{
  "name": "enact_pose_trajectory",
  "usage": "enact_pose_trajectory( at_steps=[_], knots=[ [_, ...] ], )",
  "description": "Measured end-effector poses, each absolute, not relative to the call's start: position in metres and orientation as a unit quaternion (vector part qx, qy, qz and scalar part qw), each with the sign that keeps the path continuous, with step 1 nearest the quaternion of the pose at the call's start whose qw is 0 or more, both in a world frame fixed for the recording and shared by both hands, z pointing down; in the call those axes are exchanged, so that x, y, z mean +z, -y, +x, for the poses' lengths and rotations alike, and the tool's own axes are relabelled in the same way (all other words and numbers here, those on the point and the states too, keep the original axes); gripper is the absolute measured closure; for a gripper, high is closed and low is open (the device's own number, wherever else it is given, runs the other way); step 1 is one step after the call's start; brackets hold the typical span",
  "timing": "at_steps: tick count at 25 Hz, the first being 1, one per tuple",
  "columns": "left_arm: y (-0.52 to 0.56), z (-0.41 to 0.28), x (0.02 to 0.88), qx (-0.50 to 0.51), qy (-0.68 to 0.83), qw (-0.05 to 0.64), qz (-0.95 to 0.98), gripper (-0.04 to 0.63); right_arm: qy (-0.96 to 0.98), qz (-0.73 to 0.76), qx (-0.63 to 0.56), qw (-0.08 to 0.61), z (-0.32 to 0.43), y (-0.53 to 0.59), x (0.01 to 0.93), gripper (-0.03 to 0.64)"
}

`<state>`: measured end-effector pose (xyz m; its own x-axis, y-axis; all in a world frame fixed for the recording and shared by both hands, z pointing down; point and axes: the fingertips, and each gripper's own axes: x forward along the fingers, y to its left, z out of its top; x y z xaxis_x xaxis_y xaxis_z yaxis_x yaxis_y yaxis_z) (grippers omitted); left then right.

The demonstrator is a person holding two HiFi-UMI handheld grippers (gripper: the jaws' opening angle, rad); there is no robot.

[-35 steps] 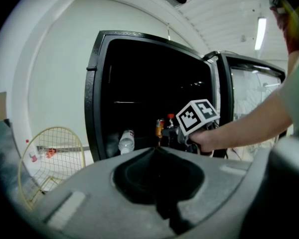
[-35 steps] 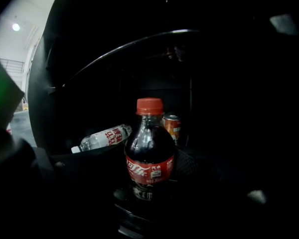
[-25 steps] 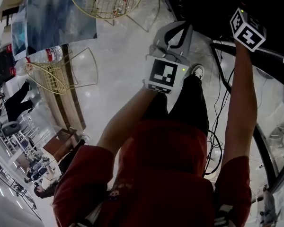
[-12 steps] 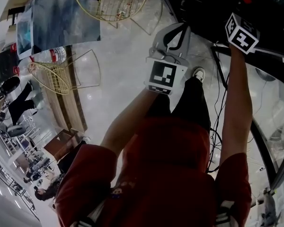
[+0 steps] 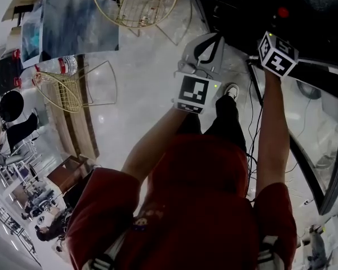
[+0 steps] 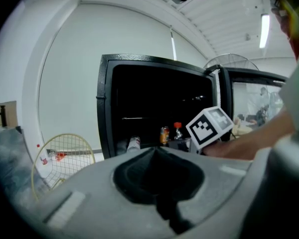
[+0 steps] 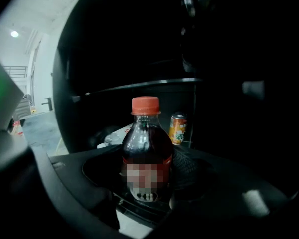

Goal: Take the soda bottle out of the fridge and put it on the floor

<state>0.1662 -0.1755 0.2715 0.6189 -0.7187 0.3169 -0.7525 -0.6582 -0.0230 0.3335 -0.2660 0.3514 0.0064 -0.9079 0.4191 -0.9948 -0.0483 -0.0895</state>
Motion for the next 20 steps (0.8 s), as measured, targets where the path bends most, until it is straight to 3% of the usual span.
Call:
enact_pose_trajectory(
  at_steps=[20],
  knots=[
    [0.144, 0.155, 0.24, 0.147, 0.444, 0.064, 0.881, 0.595, 0.759, 0.613, 0.186, 0.116, 0.266, 0.146, 0.283, 0.319]
  ],
)
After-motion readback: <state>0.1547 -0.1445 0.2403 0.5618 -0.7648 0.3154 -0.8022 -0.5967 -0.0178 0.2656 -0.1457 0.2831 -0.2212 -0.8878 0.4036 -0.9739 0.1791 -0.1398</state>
